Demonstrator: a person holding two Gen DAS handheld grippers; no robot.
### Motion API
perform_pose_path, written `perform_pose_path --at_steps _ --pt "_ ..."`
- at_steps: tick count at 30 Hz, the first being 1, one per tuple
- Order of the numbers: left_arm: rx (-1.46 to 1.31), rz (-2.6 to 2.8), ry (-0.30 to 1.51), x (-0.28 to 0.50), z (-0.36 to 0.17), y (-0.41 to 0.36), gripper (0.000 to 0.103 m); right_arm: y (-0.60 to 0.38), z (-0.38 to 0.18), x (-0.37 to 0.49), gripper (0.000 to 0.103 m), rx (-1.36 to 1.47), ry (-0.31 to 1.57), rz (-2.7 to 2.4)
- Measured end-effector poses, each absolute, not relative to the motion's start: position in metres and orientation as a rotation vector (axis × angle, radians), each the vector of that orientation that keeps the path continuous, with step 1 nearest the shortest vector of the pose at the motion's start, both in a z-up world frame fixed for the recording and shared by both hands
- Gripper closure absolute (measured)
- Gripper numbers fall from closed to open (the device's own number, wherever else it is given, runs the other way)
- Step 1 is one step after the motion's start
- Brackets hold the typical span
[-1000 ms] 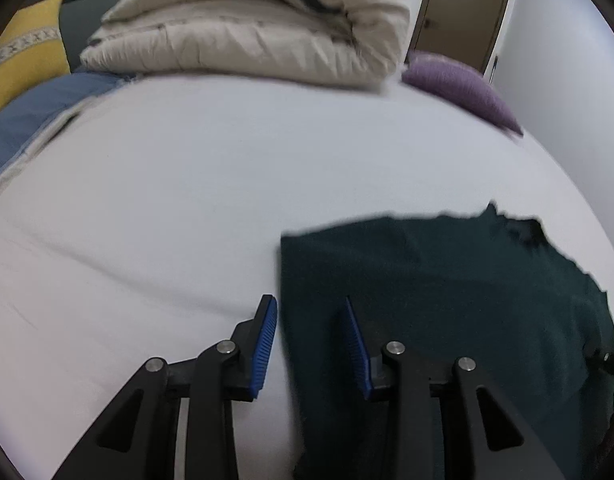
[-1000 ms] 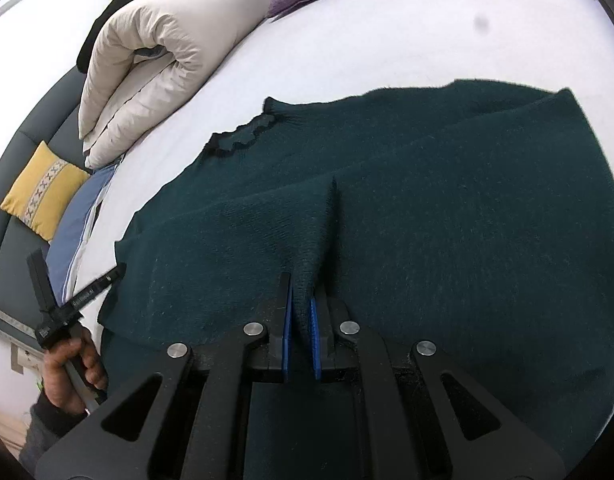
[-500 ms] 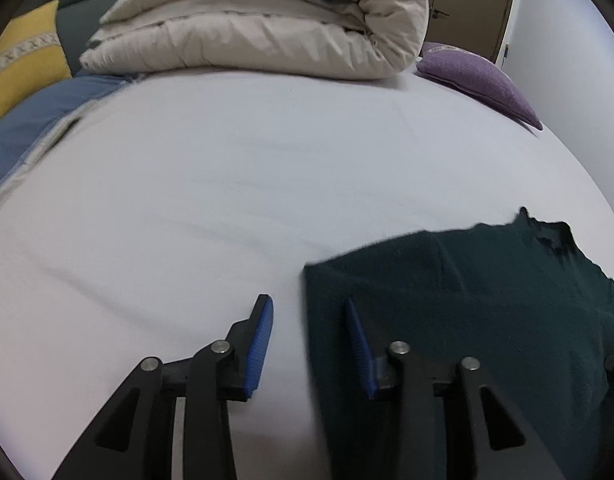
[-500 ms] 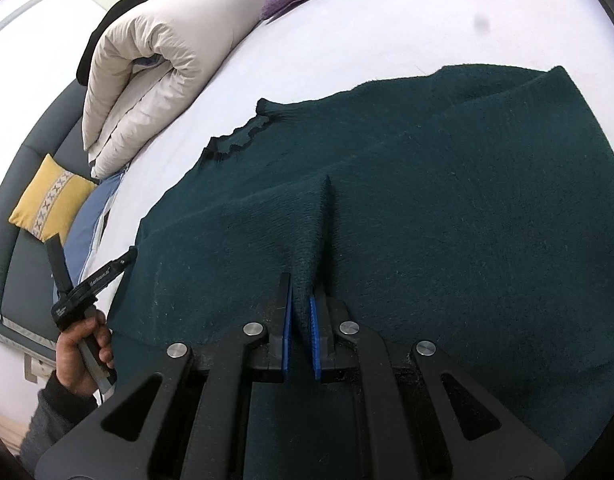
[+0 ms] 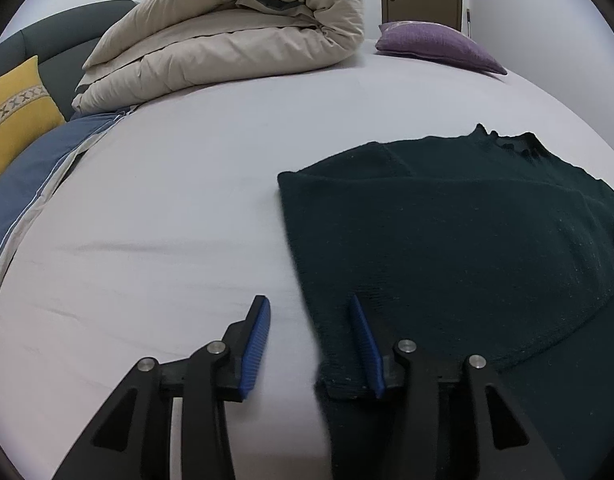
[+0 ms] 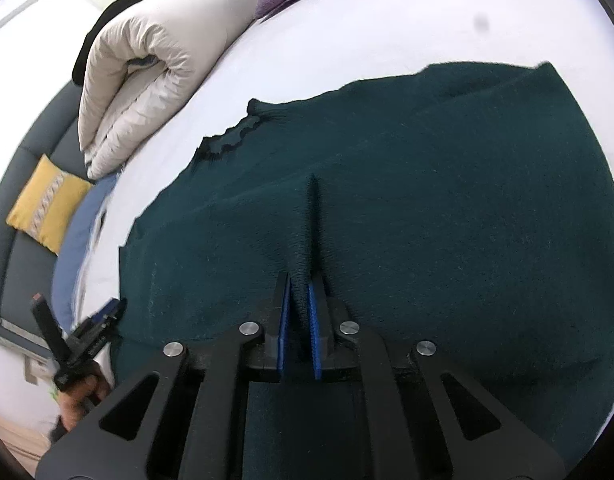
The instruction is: Fold small clothes
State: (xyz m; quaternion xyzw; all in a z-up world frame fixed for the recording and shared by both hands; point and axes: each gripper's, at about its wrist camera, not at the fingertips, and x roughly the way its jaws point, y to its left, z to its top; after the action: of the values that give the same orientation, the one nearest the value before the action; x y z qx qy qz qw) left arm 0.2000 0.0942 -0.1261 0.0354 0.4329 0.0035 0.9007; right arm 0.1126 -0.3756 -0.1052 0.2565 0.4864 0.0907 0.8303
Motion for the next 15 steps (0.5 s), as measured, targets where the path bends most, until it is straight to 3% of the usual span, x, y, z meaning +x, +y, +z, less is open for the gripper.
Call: perform_pose_path --at_steps 6,12,13,15 --pt "0.023 0.009 0.904 0.201 -0.131 0.101 0.047 -0.373 -0.105 0.11 0.097 0.517 1.039 0.177" --pt "0.009 0.002 0.902 0.201 -0.132 0.104 0.045 -0.381 -0.104 0.108 0.096 0.578 1.032 0.173" --pt "0.008 0.001 0.901 0.201 -0.132 0.104 0.045 -0.384 -0.097 0.104 0.091 0.578 1.017 0.155" --pt "0.007 0.0 0.899 0.202 -0.132 0.105 0.045 -0.383 -0.077 0.098 0.09 0.526 0.97 0.118"
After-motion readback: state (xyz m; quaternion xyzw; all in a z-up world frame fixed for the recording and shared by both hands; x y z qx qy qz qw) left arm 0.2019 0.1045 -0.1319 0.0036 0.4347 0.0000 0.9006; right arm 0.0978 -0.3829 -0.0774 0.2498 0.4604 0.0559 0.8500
